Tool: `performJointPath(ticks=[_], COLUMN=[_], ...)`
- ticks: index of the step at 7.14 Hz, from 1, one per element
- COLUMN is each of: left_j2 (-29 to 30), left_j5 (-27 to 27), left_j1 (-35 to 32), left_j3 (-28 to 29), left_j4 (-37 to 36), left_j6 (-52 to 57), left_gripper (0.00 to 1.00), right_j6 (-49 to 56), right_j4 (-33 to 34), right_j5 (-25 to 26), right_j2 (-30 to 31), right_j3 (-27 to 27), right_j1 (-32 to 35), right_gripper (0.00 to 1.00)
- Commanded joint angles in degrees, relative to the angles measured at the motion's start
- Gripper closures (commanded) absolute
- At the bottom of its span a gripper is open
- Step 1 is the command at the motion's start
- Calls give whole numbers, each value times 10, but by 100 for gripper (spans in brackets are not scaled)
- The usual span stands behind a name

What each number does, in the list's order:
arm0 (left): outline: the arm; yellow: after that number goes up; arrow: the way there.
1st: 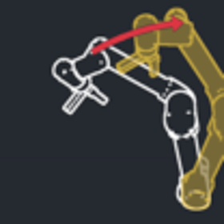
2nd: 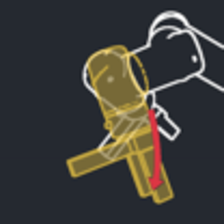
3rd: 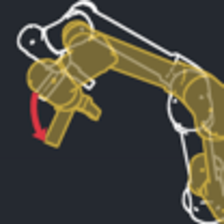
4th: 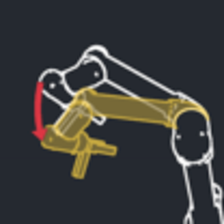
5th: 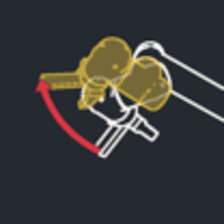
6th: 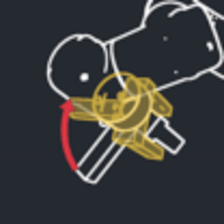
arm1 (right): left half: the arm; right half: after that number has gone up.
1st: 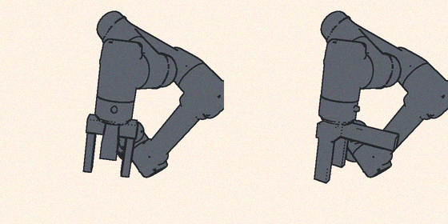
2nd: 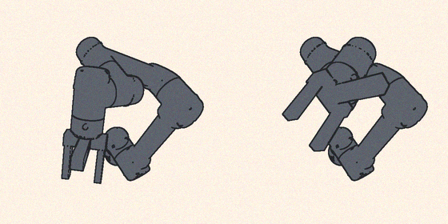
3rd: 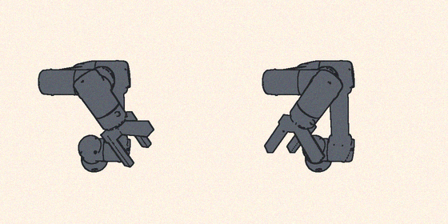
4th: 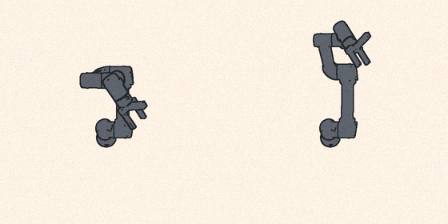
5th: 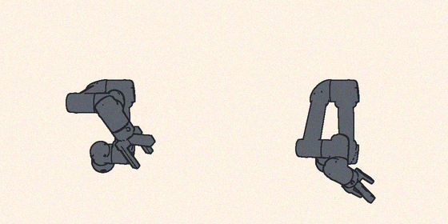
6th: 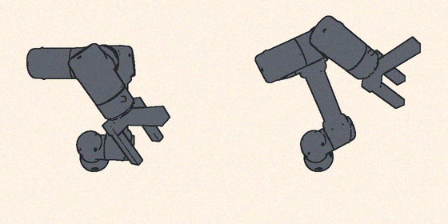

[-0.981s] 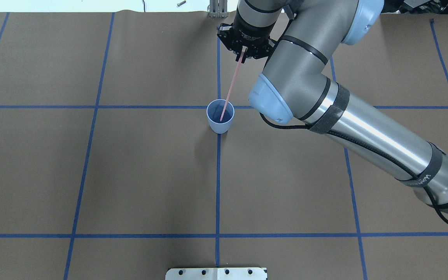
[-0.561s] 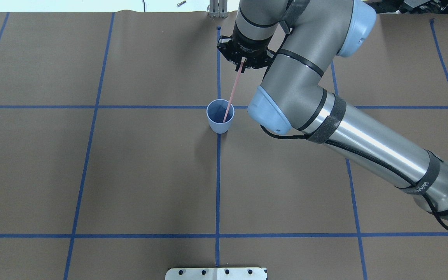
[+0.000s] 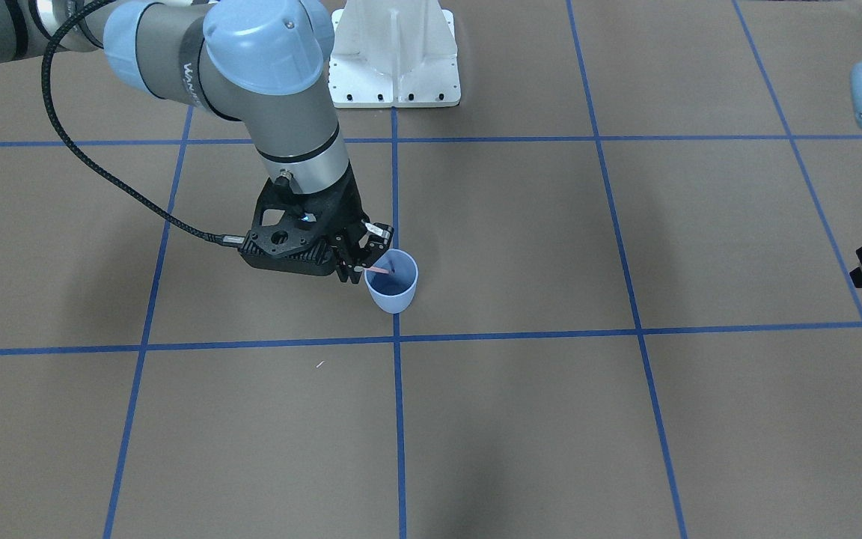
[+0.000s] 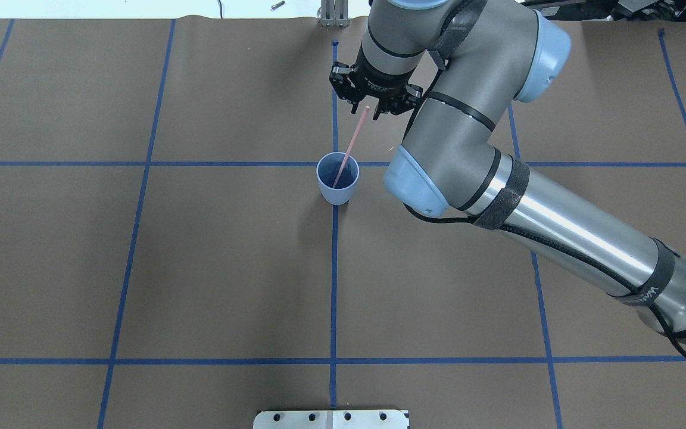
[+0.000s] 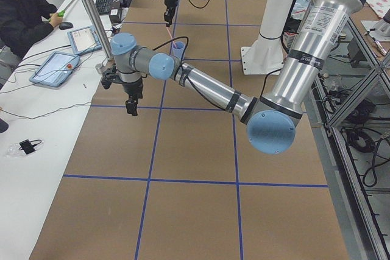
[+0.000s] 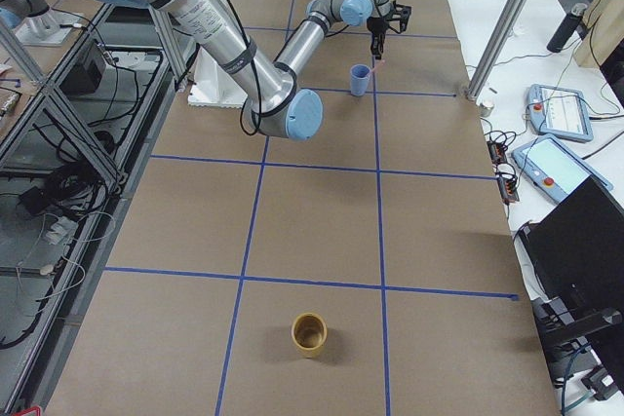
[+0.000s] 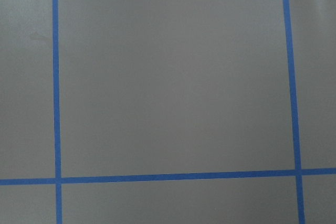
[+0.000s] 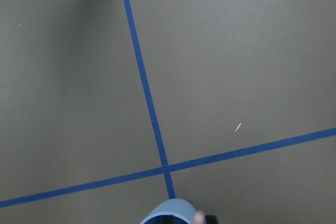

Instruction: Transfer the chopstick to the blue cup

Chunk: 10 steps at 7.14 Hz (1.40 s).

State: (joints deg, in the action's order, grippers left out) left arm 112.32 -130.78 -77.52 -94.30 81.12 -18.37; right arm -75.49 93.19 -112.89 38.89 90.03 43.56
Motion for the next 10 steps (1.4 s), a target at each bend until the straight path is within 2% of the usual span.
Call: performJointPath(ticks=[1,2,3,4,5,6,7,8,9,10], left_j2=[2,4,4,1,-1,-3,-26,-38,-52,-64], left_j5=[0,-1,-1,-1,-1,-1,-3,-4,-5,-5], left_j1=[-1,-19,-21,-22,-27,-33,-37,-37,-49,-63], left_j3=[1,-2,-1,-2,2,3,3,5,5,5], left_j4=[1,0,2,0,0,0,3,8,9,11], left_j6=[0,1,3,31,38,38,64,102,104,105], left_gripper=[1,1,1,2,1,1,2,1,1,1], right_j6=[7,8,37,112,187,249,351,465,520,520], right_j4=[4,29,85,155,191,193,193,193,191,183], right_j5=[1,-4,-10,-28,-73,-131,-178,-192,-192,-189], right_j2=[0,6,10,47,102,165,227,300,362,411], right_j3=[13,36,72,141,193,216,218,215,206,190], right_j1=[-1,13,38,69,117,189,252,283,319,363], right_gripper=[0,0,0,0,0,0,0,0,0,0])
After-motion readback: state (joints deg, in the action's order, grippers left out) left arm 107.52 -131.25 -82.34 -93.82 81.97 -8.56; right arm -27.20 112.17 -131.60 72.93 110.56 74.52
